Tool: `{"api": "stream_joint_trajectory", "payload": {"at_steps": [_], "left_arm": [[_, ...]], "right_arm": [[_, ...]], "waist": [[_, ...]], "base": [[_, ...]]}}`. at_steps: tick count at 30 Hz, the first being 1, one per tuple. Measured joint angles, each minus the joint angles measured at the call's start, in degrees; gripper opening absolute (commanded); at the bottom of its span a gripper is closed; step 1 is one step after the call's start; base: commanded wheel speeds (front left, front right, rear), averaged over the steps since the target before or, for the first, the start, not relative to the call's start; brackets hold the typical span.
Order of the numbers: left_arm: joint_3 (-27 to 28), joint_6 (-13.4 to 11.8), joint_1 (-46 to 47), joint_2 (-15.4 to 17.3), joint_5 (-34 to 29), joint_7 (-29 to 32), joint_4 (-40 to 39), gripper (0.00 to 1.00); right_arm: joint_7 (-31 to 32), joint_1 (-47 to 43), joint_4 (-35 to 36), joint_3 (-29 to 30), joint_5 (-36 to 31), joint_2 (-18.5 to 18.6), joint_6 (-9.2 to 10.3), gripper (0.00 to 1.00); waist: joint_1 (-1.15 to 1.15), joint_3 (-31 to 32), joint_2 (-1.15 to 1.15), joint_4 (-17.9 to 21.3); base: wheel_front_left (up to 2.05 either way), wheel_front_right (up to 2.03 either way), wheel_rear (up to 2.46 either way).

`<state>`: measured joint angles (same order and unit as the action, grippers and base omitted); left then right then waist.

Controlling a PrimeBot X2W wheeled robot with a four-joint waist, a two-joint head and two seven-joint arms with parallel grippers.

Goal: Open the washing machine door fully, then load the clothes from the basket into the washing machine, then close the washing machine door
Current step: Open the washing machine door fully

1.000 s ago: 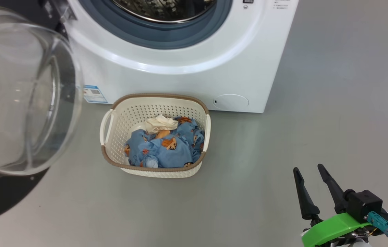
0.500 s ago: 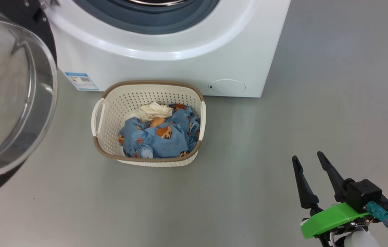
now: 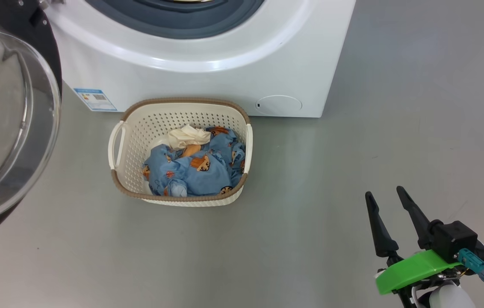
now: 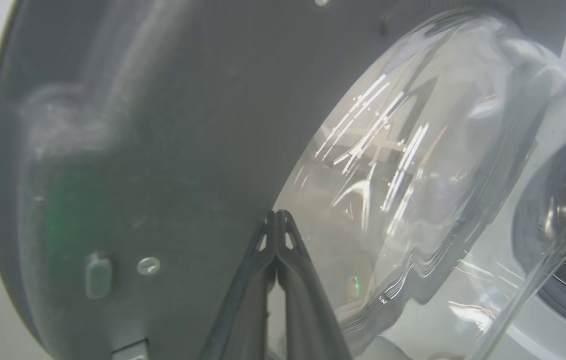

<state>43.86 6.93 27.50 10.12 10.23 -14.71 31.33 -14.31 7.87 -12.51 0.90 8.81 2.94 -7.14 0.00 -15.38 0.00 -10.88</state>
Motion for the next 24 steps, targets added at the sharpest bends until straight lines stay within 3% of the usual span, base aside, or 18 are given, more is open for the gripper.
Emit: {"api": "stream_joint_trajectory", "payload": {"at_steps": [24], "left_arm": [[-11.32, 0.41, -13.04, -8.58, 1.69, 0.0, -20.23, 0.0]], "right_arm": [[0.0, -0.35, -0.77, -0.21, 1.46, 0.01, 0.0, 1.0]], "waist": [[0.0, 4.91, 0.0, -0.69]], "base": [[0.0, 0.0, 0.0]]}}
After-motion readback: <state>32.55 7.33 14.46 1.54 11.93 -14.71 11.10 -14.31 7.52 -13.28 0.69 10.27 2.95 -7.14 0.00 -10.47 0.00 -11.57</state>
